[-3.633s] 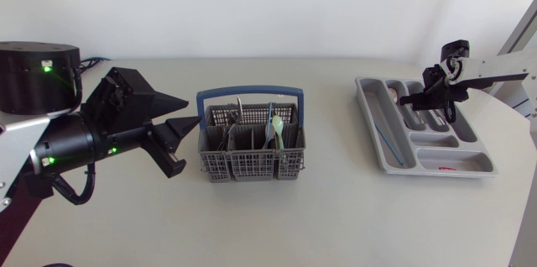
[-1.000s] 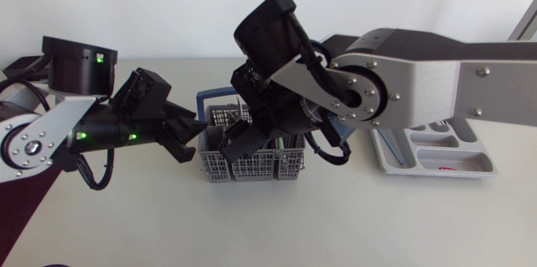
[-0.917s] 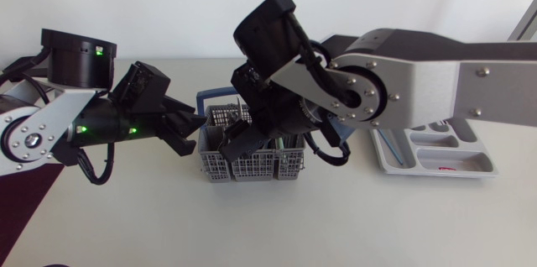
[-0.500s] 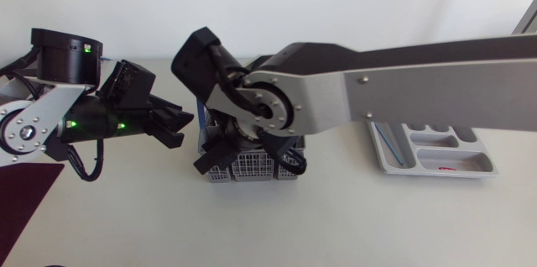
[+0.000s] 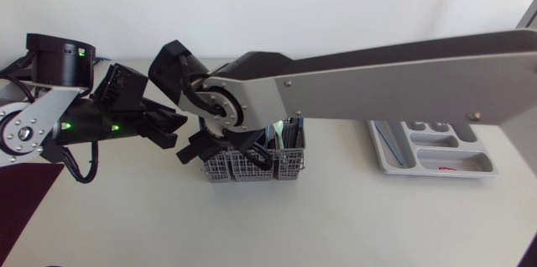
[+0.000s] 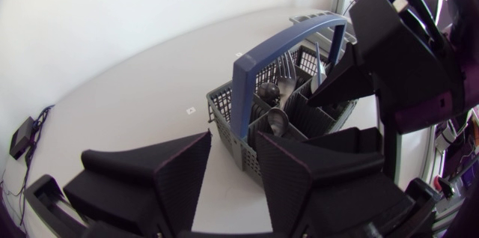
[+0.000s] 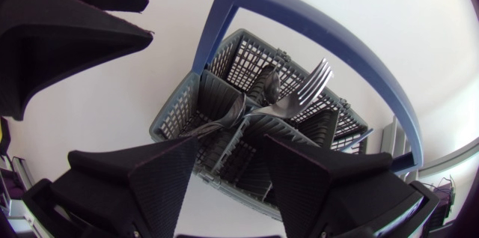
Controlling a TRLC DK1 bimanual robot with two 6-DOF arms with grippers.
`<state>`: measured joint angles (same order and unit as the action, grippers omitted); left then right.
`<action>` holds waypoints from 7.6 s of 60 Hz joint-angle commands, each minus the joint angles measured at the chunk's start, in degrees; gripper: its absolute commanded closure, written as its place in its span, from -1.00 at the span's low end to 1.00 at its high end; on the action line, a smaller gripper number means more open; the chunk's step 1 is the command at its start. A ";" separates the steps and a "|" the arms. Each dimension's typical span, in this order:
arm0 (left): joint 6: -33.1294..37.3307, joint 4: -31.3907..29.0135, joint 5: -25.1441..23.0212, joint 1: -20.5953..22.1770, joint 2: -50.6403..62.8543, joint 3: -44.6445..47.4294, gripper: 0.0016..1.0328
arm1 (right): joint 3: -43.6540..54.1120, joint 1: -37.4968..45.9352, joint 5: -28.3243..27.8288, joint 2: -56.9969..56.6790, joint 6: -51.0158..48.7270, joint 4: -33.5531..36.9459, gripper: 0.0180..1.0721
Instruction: Sort the cutlery from the basket into the organizer compartments.
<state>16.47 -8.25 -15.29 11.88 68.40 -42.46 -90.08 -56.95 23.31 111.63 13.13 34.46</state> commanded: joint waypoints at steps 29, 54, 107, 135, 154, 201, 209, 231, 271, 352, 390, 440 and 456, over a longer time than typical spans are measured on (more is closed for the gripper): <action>1.37 1.57 -4.57 -3.18 -1.25 4.49 0.19 | -2.55 -0.27 3.85 4.47 2.96 -2.99 0.10; 1.11 1.57 -4.57 -3.71 -5.03 6.33 0.19 | -3.52 0.08 5.08 7.28 2.78 -5.37 0.21; 0.93 0.60 -4.57 -3.18 -9.16 8.62 0.19 | -2.73 0.87 8.42 9.57 1.90 -8.09 0.86; 1.02 0.08 -4.57 -3.35 -11.80 8.71 0.19 | 4.13 0.52 7.54 2.54 -2.84 -12.75 0.88; 1.55 -0.19 -4.57 -3.71 -15.40 8.97 0.18 | 10.72 -0.36 5.96 -6.52 -7.59 -17.67 0.88; 1.20 -6.08 -12.57 -1.33 -16.81 2.99 0.18 | 27.07 -0.09 -9.07 -36.84 -23.58 -23.56 0.88; 1.02 -6.25 -12.48 -1.07 -16.81 3.08 0.18 | 27.33 1.93 -12.50 -41.50 -26.04 -18.37 0.88; 0.85 -7.31 -11.87 0.95 -16.90 2.38 0.18 | 28.56 14.41 -23.66 -50.64 -36.33 -3.34 0.89; 0.32 -7.66 -9.06 5.35 -17.16 2.03 0.18 | 30.76 50.80 -43.09 -48.70 -67.62 10.10 0.89; -0.65 -7.31 -2.03 12.64 -15.32 0.53 0.18 | 20.12 80.94 -31.13 -16.27 -133.97 6.85 0.89; -1.26 -7.57 0.17 14.93 -15.40 0.45 0.18 | 31.72 75.67 -20.94 -13.20 -136.17 -4.75 0.62; -1.97 -4.58 2.90 17.39 -13.65 1.59 0.18 | 28.56 69.69 -46.69 -35.87 -96.45 -2.82 -0.05; -3.02 -0.27 4.48 18.27 -8.72 1.59 0.18 | 34.18 56.51 -47.74 -46.60 -77.72 -4.22 -0.05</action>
<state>14.94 -10.11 -11.40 29.34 57.91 -40.25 -58.70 2.70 -24.21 67.42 -71.83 30.94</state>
